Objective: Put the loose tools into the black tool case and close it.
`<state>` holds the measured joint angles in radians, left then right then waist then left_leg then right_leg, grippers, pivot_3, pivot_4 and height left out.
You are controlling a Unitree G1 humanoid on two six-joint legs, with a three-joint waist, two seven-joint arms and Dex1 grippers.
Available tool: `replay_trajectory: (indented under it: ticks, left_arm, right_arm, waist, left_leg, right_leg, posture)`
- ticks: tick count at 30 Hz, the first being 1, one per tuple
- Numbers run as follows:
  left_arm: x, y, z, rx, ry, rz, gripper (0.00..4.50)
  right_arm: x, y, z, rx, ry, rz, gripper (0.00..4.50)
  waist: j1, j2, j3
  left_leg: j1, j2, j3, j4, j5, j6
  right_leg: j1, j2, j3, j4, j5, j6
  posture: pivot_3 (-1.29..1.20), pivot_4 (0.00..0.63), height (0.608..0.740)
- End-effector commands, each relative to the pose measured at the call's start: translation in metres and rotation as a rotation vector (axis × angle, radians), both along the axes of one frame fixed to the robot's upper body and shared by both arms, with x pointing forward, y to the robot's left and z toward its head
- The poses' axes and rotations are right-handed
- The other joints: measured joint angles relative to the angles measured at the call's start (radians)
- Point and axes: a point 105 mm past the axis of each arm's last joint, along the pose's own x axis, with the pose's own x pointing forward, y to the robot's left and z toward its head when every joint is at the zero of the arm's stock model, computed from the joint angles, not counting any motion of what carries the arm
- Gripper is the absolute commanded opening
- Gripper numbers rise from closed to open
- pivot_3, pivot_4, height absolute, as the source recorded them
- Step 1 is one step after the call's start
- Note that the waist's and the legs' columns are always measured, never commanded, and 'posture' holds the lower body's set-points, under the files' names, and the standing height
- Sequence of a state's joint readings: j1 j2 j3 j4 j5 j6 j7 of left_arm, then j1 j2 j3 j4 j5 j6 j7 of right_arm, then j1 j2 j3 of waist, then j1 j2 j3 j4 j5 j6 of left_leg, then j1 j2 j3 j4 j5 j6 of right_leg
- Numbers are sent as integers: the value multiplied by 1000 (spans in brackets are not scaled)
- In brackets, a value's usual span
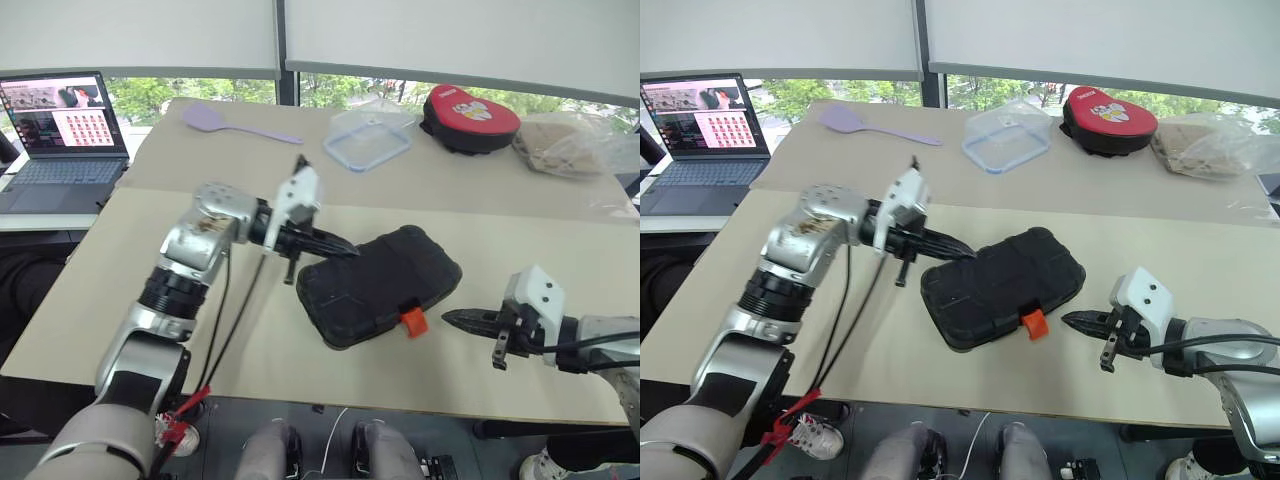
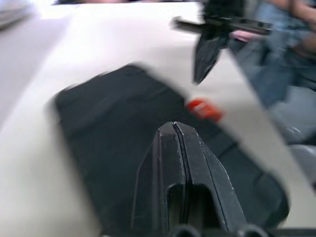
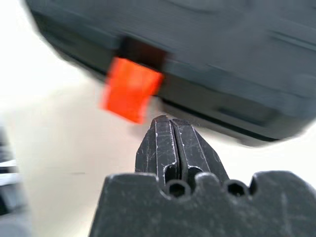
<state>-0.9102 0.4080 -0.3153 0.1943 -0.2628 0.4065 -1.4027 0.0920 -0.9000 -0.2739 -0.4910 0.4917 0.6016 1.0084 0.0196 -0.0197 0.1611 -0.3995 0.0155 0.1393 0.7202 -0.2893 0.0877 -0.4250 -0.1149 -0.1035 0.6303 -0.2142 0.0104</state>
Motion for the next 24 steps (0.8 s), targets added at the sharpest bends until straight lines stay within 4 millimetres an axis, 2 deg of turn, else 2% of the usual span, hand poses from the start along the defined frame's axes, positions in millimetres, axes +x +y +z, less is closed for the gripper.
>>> replay_trajectory:
  ticks: [1, 3, 5, 8, 16, 24]
  left_arm:
    - [4, -20, -35, 116, -90, -13, 47]
    - [11, -25, -55, 189, -140, -4, 47]
    - [13, -21, -79, 287, -202, -29, 47]
    - [12, -14, -93, 352, -258, -76, 47]
    - [8, -17, -92, 312, -241, -81, 47]
    - [12, -28, -81, 258, -249, -59, 47]
  right_arm:
    - [-5, 10, 4, 2, -14, 49, 0]
    - [-3, 15, 0, 8, -14, 51, 0]
    - [-2, 20, -4, 14, -14, 61, 0]
    - [-1, 25, -7, 10, -8, 71, 0]
    - [17, 29, -28, -40, -19, 37, 0]
    - [30, 31, -48, -70, -36, 0, 0]
  waist:
    - [-1, 0, 0]
    - [-2, 0, 0]
    - [-2, 0, 0]
    - [-2, 1, -1]
    - [-6, 1, -5]
    - [-2, 1, -5]
  left_leg:
    - [1, 0, 0, 0, 0, 0]
    - [0, 0, 0, 0, 0, 0]
    - [0, 0, 0, 0, 0, 1]
    - [1, 1, -2, 0, -1, 2]
    - [2, 0, -2, 0, -2, 4]
    - [1, 0, -2, 1, -2, 4]
  right_leg:
    - [1, 0, 1, 0, 0, 0]
    - [0, 0, 1, 0, 0, 0]
    - [0, 0, 2, 0, 0, -1]
    - [1, -2, 4, 0, 0, -1]
    - [2, -5, 4, 0, 0, -1]
    - [2, -5, 0, 0, 0, 0]
  posture:
    - [0, 150, 731]
    - [0, 150, 731]
    - [0, 150, 731]
    - [0, 150, 731]
    - [0, 150, 731]
    - [0, 150, 731]
